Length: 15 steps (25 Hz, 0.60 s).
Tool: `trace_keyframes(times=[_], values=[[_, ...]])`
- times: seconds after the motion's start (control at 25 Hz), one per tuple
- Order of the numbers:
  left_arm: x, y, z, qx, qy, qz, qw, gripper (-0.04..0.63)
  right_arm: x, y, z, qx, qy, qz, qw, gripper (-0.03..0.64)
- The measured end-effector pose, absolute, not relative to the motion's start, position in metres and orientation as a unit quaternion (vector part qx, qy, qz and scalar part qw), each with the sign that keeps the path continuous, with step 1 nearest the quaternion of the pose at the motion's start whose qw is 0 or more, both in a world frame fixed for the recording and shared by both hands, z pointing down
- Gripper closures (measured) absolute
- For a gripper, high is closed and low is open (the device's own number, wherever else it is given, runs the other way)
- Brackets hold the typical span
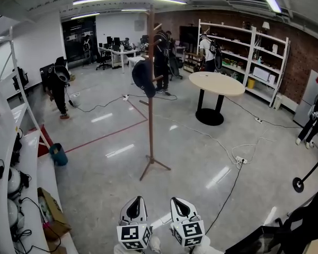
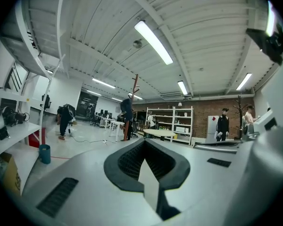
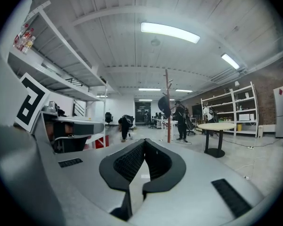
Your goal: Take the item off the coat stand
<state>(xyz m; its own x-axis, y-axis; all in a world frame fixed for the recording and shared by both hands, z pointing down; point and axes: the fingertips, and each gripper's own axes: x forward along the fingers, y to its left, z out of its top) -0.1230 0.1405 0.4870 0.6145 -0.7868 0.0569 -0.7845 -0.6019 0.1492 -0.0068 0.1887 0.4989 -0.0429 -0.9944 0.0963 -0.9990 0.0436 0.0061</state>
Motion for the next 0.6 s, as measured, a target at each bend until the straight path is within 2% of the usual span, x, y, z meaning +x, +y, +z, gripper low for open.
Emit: trace_keyframes(times=[0.6], values=[[-0.106,0.070,0.484,0.901,-0.426,-0.014,0.082,0.595,0.005,0.116,0.495,0.696,-0.716,0.029,0.041,0.607]])
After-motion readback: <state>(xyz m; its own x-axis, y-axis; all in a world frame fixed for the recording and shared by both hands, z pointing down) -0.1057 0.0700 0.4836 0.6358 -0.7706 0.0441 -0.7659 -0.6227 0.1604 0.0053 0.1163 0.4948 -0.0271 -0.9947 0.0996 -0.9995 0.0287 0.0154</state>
